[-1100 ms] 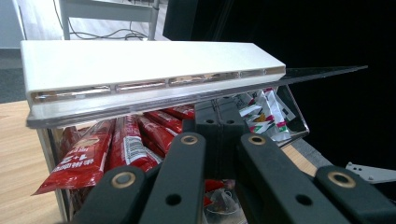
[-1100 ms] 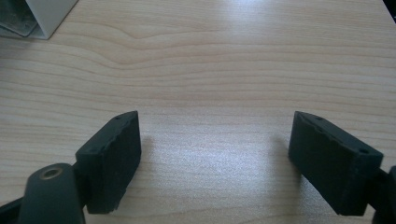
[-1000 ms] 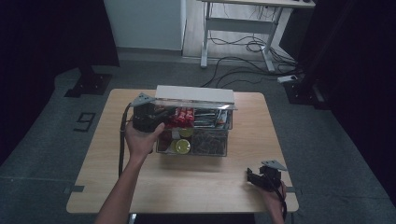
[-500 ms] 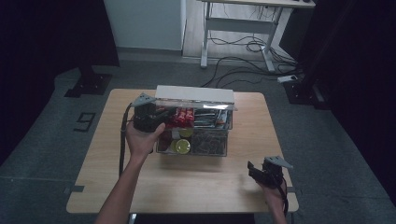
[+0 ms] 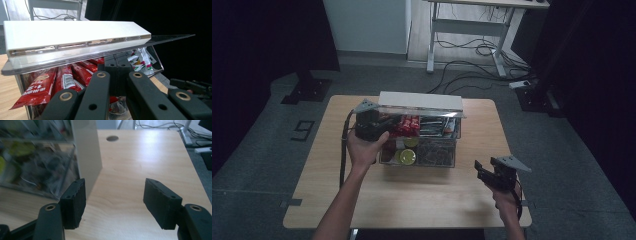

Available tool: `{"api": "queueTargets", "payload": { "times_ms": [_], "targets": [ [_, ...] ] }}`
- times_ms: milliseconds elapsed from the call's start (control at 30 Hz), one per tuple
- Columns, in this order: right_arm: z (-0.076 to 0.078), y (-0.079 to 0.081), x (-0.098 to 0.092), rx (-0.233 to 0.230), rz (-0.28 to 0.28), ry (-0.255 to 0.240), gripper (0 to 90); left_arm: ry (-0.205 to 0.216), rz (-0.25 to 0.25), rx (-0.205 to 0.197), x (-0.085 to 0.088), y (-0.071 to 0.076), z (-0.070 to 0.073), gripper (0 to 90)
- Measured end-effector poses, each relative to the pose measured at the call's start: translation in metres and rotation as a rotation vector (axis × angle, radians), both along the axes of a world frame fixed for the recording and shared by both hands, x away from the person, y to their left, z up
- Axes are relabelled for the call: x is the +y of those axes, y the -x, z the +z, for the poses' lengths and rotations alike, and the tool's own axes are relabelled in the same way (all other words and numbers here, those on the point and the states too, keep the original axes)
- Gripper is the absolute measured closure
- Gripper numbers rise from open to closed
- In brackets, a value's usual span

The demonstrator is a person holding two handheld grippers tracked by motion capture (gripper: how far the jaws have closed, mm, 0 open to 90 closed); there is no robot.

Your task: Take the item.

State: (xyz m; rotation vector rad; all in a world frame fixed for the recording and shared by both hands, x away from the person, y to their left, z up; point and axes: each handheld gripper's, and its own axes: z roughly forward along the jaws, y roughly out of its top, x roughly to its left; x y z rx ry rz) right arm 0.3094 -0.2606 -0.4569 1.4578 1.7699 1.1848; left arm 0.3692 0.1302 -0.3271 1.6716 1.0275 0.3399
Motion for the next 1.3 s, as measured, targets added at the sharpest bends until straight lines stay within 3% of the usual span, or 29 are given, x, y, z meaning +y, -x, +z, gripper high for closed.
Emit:
{"api": "queueTargets", "payload": {
  "times_ms": [267, 533, 1167, 1300],
  "targets": [
    [0.031, -0.006, 0.016, -0.055, 0.054, -0.016, 37.0, 0.000, -0.001, 0.002, -0.002, -0.001, -0.001, 90.0],
    [0.052, -0.011, 0.027, -0.083, 0.091, -0.024, 39.7, 0.003, -0.001, 0.004, -0.001, -0.001, 0.000, 90.0],
    [0.079, -0.019, 0.046, -0.109, 0.132, 0.000, 46.4, 0.007, -0.003, 0.008, -0.001, 0.000, 0.000, 90.0],
    [0.082, -0.021, 0.050, -0.111, 0.143, -0.002, 47.2, -0.021, 0.013, -0.009, -0.003, 0.001, 0.000, 90.0]
  ]
}}
